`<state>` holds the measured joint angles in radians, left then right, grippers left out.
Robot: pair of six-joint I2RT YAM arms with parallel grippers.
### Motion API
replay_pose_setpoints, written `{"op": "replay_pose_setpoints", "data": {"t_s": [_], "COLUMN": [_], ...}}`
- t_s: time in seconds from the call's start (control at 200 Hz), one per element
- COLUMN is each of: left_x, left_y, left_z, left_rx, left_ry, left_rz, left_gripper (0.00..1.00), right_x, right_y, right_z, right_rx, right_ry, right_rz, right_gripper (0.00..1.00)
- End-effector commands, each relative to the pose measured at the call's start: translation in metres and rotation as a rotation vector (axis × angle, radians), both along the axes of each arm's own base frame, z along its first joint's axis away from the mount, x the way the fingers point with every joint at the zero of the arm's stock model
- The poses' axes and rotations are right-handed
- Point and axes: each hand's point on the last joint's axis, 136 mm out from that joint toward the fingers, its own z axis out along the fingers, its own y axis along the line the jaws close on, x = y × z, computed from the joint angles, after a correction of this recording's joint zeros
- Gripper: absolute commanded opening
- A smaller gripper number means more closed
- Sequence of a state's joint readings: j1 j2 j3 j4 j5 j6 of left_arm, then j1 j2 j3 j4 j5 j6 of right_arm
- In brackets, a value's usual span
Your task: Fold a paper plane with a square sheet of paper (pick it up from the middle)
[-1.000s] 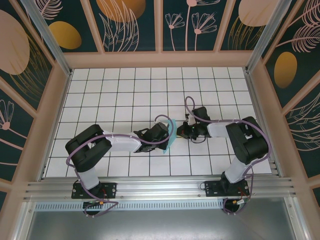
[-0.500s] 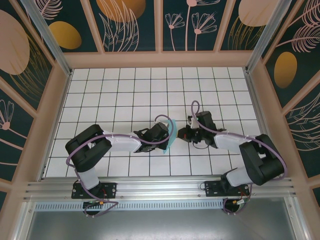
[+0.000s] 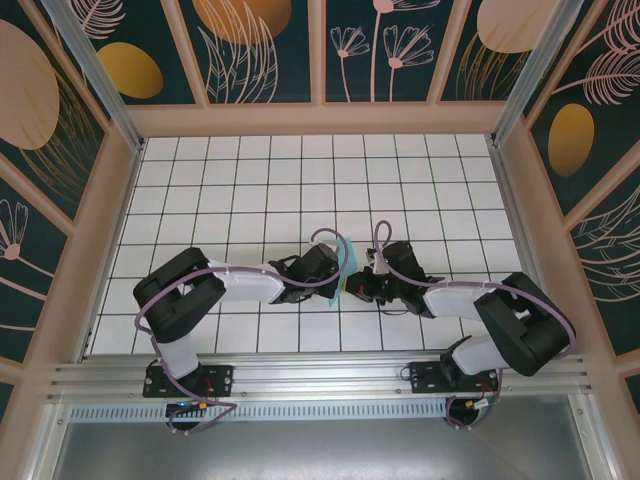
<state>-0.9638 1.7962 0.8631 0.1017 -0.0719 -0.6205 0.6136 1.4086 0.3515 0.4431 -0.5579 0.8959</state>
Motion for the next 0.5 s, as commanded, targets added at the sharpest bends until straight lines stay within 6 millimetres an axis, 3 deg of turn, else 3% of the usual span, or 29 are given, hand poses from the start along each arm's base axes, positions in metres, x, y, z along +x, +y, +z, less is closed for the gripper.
{"op": "replay_pose_setpoints", "data": {"t_s": [0.0,0.495], "left_x": [-0.009,-0.011], "left_y": [0.007,0.009], "left_z": [-0.022,-0.025], "left_rx": [0.058,0.064], "left_ry": [0.058,0.066], "left_rz": [-0.025,-0.027], "left_gripper": [0.05,0.05], "right_x": [0.011,0.01], "right_y": [0.007,0.015], "right_z": [0.002,-0.015], "right_rx": [0.019,0.011], "right_ry": [-0.023,0.01], "right_rz": [-0.017,0.01], "right_gripper": [0.0,0.0]}}
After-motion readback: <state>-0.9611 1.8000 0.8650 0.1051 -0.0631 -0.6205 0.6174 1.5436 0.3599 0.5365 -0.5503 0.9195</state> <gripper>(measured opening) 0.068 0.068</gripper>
